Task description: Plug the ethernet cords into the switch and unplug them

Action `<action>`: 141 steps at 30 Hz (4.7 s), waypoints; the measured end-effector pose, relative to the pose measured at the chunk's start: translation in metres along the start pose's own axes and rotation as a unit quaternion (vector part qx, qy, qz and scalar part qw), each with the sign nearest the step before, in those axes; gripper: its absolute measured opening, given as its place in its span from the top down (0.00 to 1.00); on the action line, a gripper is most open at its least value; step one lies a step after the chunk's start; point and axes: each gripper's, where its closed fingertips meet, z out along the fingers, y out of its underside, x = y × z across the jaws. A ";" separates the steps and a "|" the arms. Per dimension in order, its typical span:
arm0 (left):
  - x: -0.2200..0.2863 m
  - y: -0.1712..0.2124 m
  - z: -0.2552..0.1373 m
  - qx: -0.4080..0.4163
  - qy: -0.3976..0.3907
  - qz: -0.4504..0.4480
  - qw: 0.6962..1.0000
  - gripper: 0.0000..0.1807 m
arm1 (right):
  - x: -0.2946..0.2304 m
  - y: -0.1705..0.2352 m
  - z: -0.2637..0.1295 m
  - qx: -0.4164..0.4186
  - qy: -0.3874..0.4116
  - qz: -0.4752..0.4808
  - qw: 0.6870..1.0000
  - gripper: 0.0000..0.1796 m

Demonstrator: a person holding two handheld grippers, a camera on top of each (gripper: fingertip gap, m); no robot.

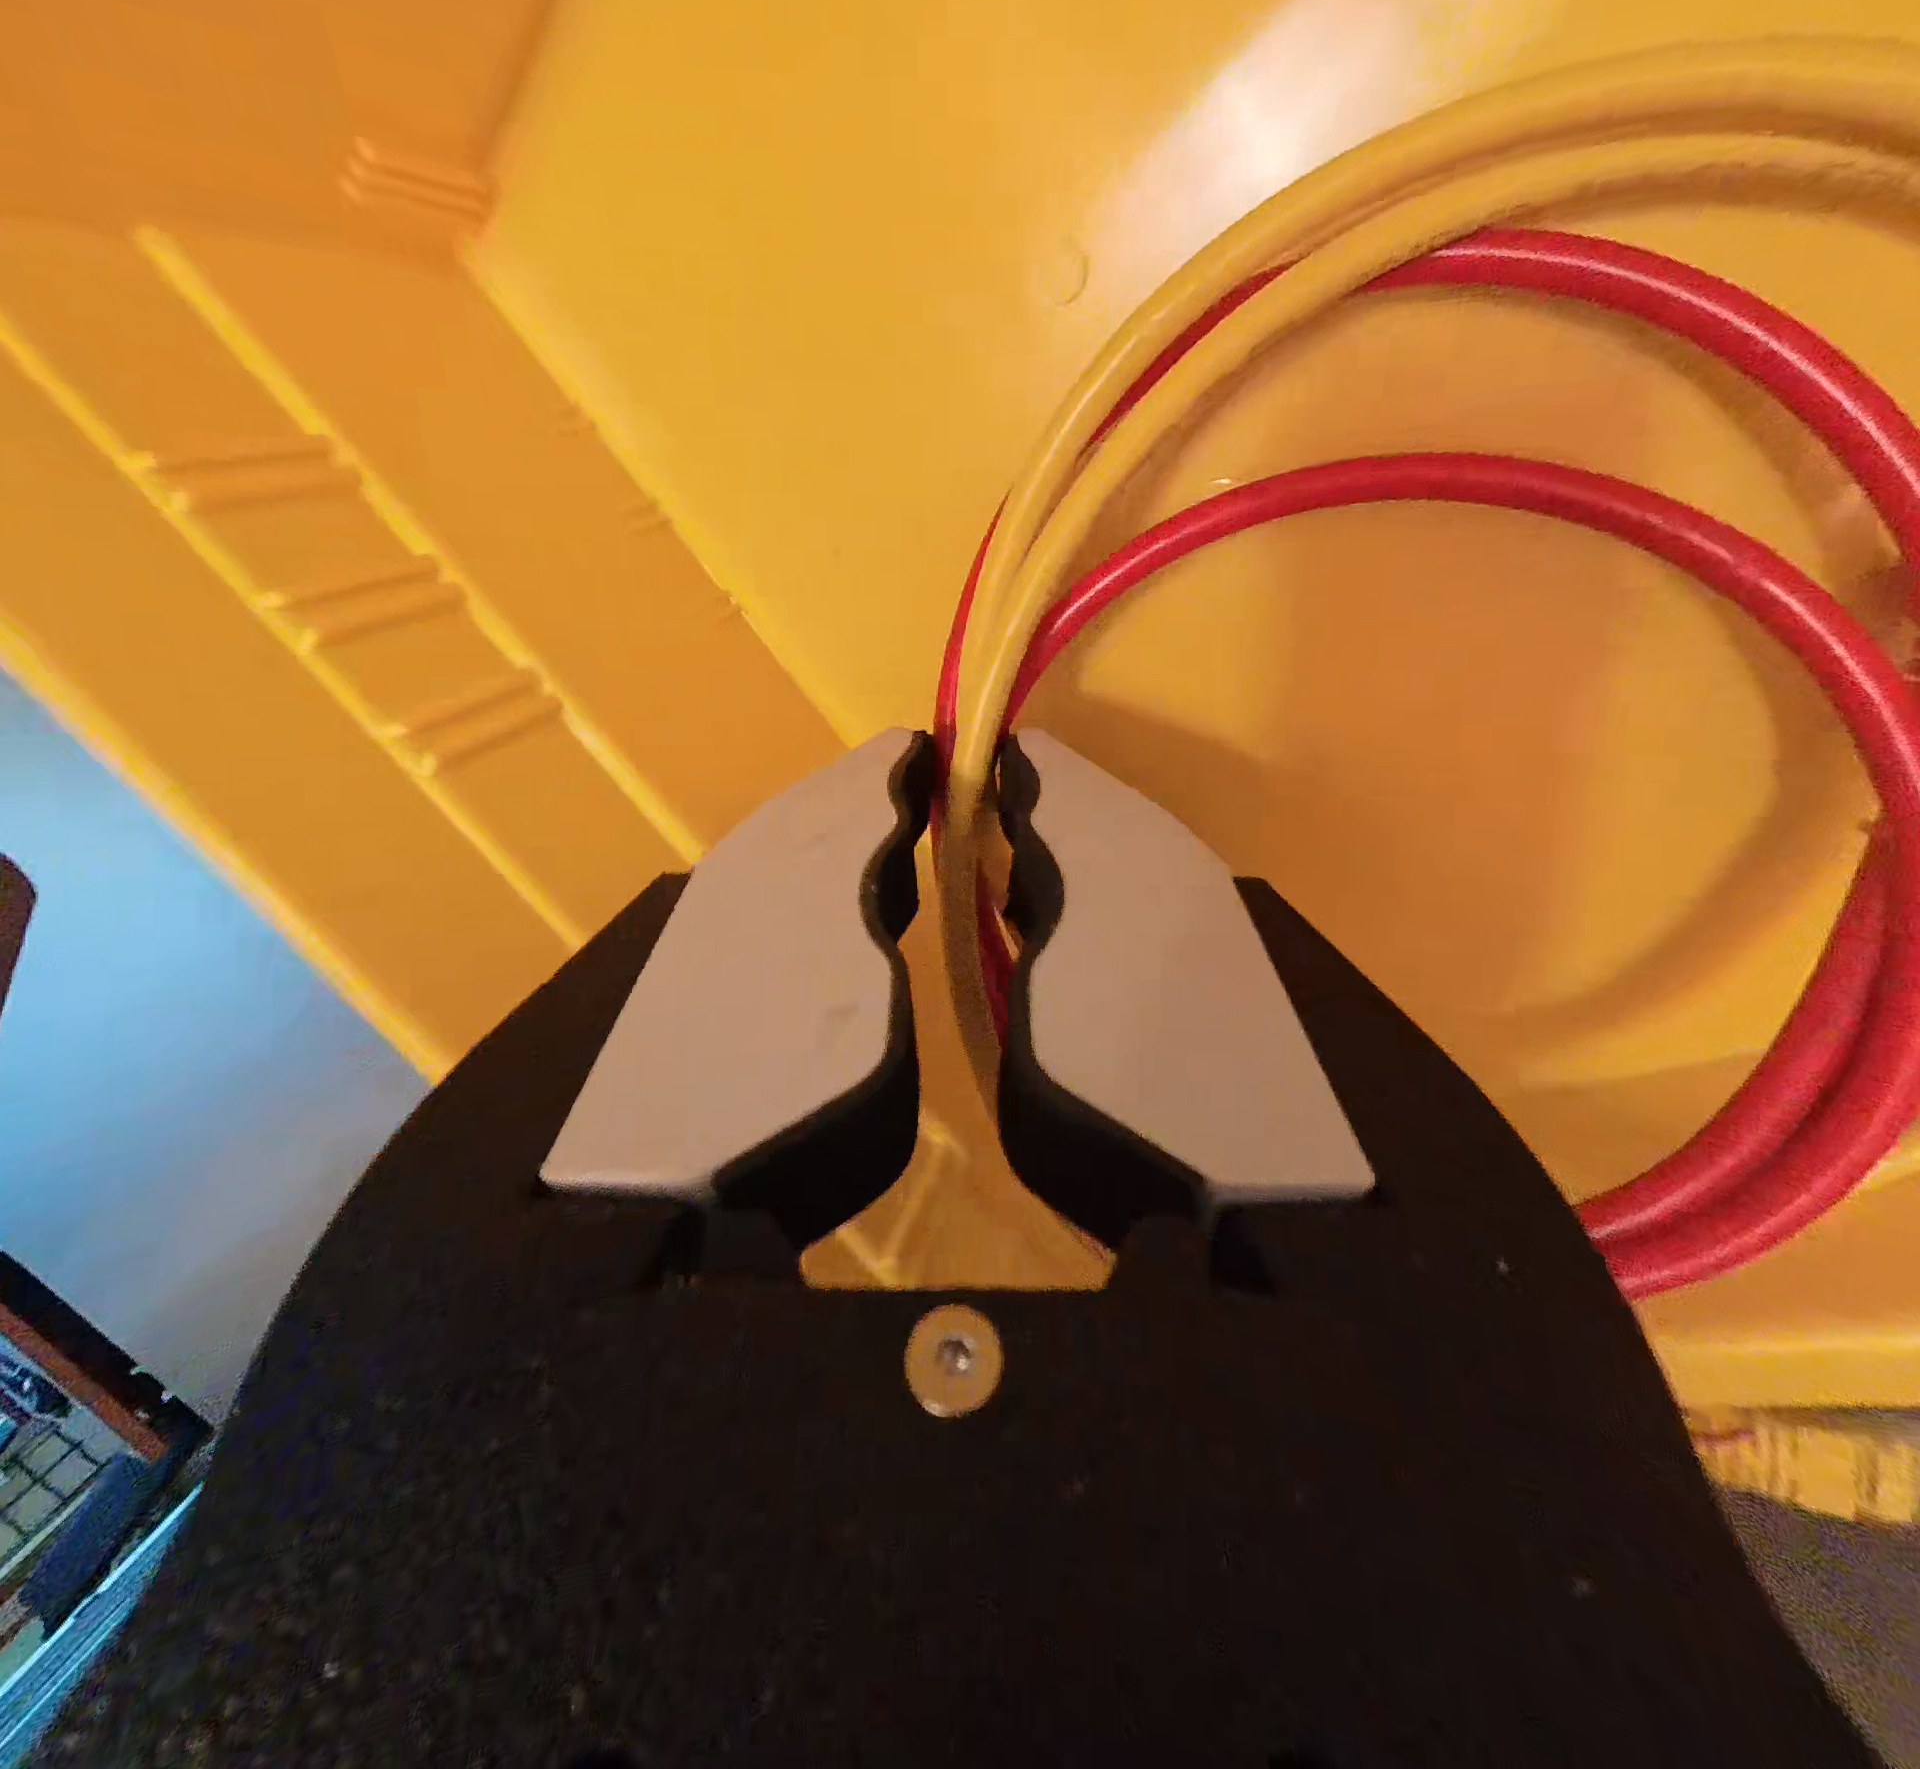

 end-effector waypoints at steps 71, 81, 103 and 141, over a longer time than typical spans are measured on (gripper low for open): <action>-0.007 0.002 -0.146 0.096 -0.088 -0.009 0.991 0.97 | -0.021 -0.019 0.013 0.020 -0.048 -0.021 0.998 0.65; -0.009 0.013 -0.105 0.049 -0.136 0.040 0.989 0.97 | -0.021 -0.019 0.011 0.021 -0.048 -0.019 0.998 0.65; -0.005 0.021 -0.114 0.021 -0.095 0.031 0.995 0.97 | -0.022 -0.014 0.014 0.015 -0.054 -0.012 0.998 0.65; 0.088 0.008 -0.013 0.011 0.161 0.001 0.987 0.73 | -0.011 0.005 0.008 -0.002 -0.043 0.013 0.999 0.65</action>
